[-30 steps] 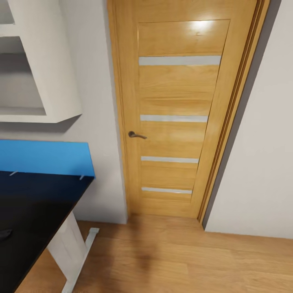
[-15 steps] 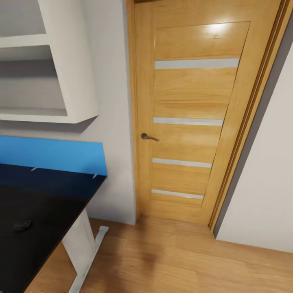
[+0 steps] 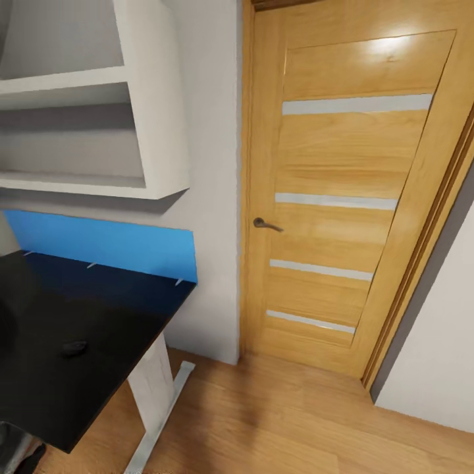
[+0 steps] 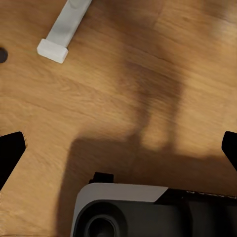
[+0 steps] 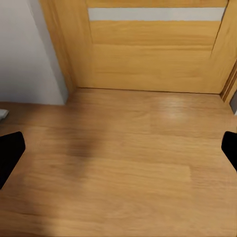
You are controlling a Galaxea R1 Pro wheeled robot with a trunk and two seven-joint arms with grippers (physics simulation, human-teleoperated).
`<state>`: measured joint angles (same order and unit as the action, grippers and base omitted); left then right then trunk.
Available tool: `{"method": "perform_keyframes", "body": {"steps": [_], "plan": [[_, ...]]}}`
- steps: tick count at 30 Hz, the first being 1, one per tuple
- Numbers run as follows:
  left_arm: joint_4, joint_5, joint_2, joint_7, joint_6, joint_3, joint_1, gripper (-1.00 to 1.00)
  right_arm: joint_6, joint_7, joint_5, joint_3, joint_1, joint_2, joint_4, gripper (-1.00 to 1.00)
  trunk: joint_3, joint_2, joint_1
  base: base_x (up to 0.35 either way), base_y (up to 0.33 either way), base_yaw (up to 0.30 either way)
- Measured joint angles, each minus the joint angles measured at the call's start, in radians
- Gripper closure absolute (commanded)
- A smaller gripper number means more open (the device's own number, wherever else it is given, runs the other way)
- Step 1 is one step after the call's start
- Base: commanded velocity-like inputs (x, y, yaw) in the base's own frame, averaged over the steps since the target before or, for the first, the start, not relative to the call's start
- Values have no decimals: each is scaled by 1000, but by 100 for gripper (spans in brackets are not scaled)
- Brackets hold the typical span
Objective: In the bedroom, organize the workspace by keeping the computer under the desk, ensuring the monitor is on the desk, placing the keyboard on the desk next to the monitor, placing the mouse on the desk next to the keyboard, moving the folder from the swivel chair onto the desk next to the mouse, stacking the notebook on top of the folder with the pen on top of the notebook, and positioning the swivel chair next to the desk.
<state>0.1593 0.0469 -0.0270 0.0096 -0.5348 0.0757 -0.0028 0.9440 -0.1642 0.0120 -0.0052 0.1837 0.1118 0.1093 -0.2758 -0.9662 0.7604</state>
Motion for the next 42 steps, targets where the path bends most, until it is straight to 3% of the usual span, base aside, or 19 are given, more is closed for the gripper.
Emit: {"method": "perform_keyframes", "body": {"steps": [19, 42], "plan": [[0, 0, 0, 0, 1, 0, 0, -100, -8, 16, 1, 2, 0, 1, -23, -100, 2, 0, 0, 0, 0, 86], [0, 0, 0, 0, 1, 0, 0, -100, -8, 17, -1, 2, 1, -3, -28, -100, 2, 0, 0, 0, 0, 269]]}}
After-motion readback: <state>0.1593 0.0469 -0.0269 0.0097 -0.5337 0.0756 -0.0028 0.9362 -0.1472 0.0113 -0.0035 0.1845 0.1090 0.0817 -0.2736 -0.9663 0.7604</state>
